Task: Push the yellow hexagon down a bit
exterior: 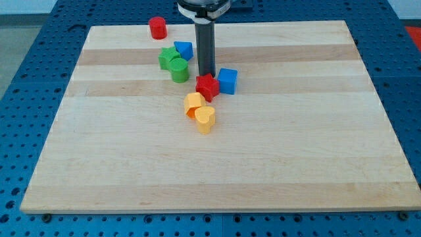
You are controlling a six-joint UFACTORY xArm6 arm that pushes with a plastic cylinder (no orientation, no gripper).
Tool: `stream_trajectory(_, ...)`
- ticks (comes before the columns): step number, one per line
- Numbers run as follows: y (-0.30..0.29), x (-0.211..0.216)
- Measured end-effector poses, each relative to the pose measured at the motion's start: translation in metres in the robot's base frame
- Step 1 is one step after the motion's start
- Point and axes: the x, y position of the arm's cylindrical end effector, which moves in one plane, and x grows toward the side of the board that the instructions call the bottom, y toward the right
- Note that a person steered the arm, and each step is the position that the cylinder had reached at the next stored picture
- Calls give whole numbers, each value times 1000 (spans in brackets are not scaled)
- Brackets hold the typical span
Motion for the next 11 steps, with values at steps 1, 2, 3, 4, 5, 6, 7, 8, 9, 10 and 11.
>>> stream_trajectory(1,15,16)
stream_trajectory(2,19,44)
stream_trajectory(3,21,78)
stream_trajectory(4,21,85)
stream_trajectory(5,21,66)
stream_trajectory(6,16,52)
stream_trajectory(7,-21,52)
stream_trajectory(8,-52,62)
stream_trajectory(9,-54,84)
stream_trajectory(10,-54,92)
stream_trajectory(11,-54,38)
